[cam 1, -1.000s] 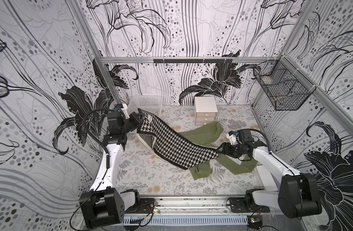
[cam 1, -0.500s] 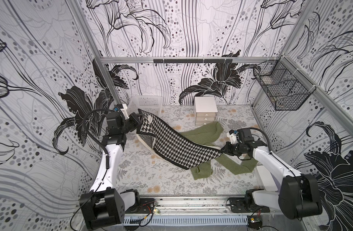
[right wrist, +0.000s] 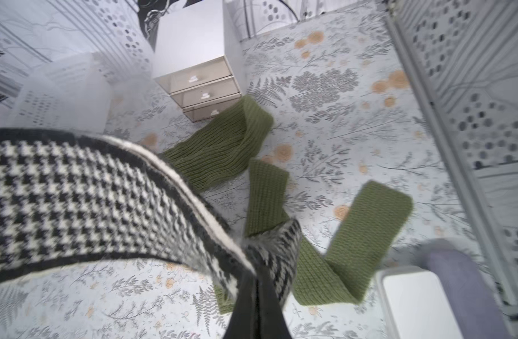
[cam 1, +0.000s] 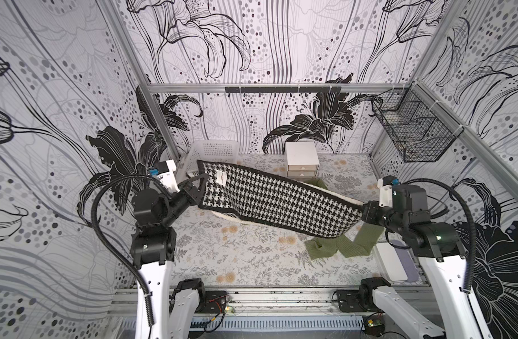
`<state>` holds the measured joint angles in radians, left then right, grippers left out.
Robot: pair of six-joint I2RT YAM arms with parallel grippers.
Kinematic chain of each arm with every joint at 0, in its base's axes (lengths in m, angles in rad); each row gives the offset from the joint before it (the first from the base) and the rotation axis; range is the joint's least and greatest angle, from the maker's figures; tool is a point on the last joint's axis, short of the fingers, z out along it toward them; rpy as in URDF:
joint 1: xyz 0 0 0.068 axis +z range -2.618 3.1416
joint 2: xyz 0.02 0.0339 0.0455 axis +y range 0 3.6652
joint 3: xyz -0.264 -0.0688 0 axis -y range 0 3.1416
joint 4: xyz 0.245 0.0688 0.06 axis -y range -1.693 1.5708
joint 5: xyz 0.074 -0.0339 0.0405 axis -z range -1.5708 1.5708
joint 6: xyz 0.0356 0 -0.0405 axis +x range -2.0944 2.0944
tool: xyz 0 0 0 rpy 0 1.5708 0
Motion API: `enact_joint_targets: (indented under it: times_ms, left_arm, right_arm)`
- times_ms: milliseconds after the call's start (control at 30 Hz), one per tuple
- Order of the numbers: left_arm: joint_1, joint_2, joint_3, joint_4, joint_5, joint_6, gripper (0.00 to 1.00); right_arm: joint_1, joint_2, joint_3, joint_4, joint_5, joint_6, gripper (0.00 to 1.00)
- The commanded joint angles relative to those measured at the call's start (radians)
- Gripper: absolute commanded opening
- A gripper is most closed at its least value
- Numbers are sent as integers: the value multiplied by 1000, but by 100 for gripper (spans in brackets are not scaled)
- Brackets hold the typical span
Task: Roll up the scarf and place it into the basket
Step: Flatten out the scarf at the center of the board.
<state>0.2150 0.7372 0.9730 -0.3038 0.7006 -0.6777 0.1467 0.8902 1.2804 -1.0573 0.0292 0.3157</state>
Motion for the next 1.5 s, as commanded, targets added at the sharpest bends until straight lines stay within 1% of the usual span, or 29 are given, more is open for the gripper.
enact_joint_targets:
  times_ms: [0, 67, 133, 233, 300, 333, 433, 467, 533, 600, 733, 767, 800, 833, 867, 900, 967, 1033, 1200, 1267, 1333, 1400, 1467]
  left_arm:
    - [5, 11, -66, -46, -34, 3, 0]
    - [5, 28, -94, -70, -63, -5, 0]
    - [5, 76, -137, -72, -84, -29, 0]
    - [1, 164, -230, 10, -74, -107, 0]
    - [-23, 207, -298, 120, -69, -154, 0]
    - [-49, 233, -312, 141, -92, -158, 0]
    - [-145, 294, -275, 87, -220, -90, 0]
    - [-167, 314, -268, 80, -248, -78, 0]
    - [-196, 362, -266, 97, -260, -76, 0]
    - [-221, 388, -270, 103, -299, -75, 0]
    - [-244, 399, -278, 106, -359, -79, 0]
    - [-244, 392, -277, 96, -375, -83, 4]
    - [-244, 380, -274, 79, -399, -86, 8]
    - [-244, 364, -274, 73, -412, -87, 14]
    - [-244, 350, -269, 55, -429, -87, 23]
    - [-245, 328, -258, 22, -460, -80, 31]
    - [-244, 296, -239, -30, -507, -75, 32]
    - [-243, 273, -231, -53, -532, -57, 32]
    - [-242, 292, -213, -67, -523, -51, 32]
    - [-242, 297, -222, -50, -508, -59, 32]
    - [-241, 295, -229, -36, -496, -61, 32]
    - [-242, 295, -227, -37, -493, -60, 32]
    - [-242, 297, -221, -41, -489, -54, 32]
  right_arm:
    - [2, 161, 98, -63, 155, -49, 0]
    - [-38, 271, 141, 5, 118, -85, 0]
    - [-110, 445, 206, 25, 24, -112, 0]
    - [-135, 676, 257, 89, -1, -126, 0]
    - [-138, 831, 286, 114, -29, -124, 0]
    - [-138, 908, 313, 111, -52, -126, 0]
    - [-138, 1040, 351, 173, -104, -111, 0]
    - [-138, 1072, 365, 187, -130, -112, 0]
    - [-137, 1122, 403, 204, -159, -103, 0]
    - [-136, 1137, 412, 240, -212, -83, 0]
    - [-133, 1156, 433, 251, -242, -77, 0]
    - [-134, 1159, 437, 251, -245, -81, 5]
    - [-136, 1151, 428, 257, -230, -77, 28]
    - [-137, 1128, 398, 277, -200, -66, 48]
    - [-146, 1093, 358, 303, -186, -53, 62]
    - [-164, 1052, 302, 330, -183, -39, 68]
    - [-220, 972, 187, 370, -205, -19, 69]
    - [-262, 909, 81, 384, -212, -29, 69]
    - [-285, 806, -104, 417, -195, -53, 69]
    - [-289, 801, -144, 433, -210, -62, 68]
    - [-289, 824, -150, 440, -238, -69, 68]
    - [-289, 819, -165, 469, -305, -61, 67]
    - [-289, 808, -182, 483, -320, -60, 66]
